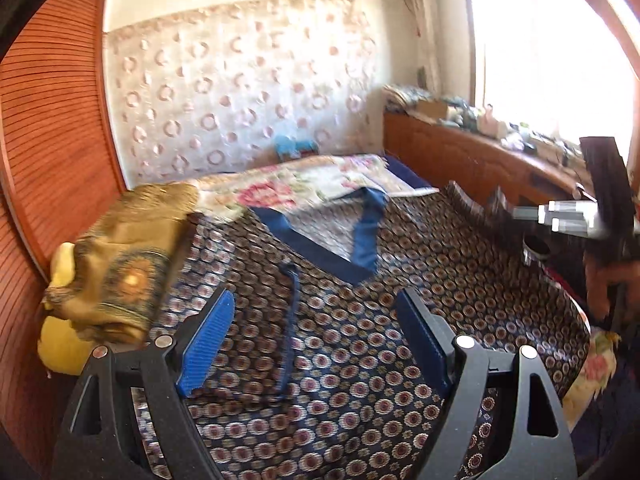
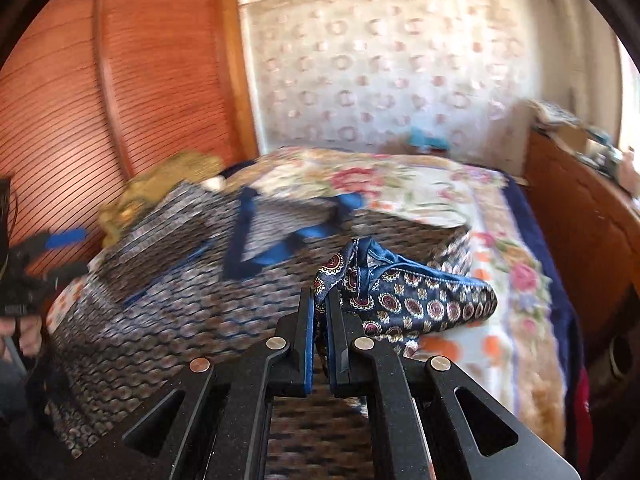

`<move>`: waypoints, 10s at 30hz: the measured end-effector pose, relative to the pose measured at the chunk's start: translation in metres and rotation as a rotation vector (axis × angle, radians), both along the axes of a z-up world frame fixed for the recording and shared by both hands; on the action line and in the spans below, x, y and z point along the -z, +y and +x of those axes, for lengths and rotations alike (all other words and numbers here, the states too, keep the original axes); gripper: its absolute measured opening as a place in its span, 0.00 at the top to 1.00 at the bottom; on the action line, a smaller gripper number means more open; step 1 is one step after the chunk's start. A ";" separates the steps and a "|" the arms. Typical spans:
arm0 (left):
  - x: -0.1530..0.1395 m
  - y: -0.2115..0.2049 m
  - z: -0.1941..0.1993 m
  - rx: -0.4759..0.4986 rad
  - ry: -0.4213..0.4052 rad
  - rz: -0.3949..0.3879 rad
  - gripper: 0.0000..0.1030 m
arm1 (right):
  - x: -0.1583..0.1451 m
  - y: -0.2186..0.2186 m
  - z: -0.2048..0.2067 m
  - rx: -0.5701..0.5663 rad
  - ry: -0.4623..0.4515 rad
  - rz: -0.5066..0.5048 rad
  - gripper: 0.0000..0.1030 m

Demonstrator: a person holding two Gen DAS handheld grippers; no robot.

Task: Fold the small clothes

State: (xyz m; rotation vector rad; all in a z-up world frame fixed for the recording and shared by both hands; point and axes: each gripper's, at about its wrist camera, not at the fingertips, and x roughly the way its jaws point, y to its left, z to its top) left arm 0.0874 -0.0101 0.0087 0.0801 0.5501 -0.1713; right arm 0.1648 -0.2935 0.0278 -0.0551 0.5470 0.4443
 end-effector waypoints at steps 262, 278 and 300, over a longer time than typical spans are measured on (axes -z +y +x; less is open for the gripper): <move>0.056 0.175 -0.096 -0.082 0.088 -0.200 0.96 | 0.057 -0.063 -0.125 -0.041 0.030 -0.041 0.96; 0.093 0.168 -0.092 -0.080 0.211 -0.159 0.96 | 0.101 -0.073 -0.106 -0.008 0.191 -0.050 0.96; 0.053 0.135 -0.046 -0.021 0.124 -0.154 0.35 | 0.061 -0.042 -0.092 -0.050 0.043 -0.018 0.58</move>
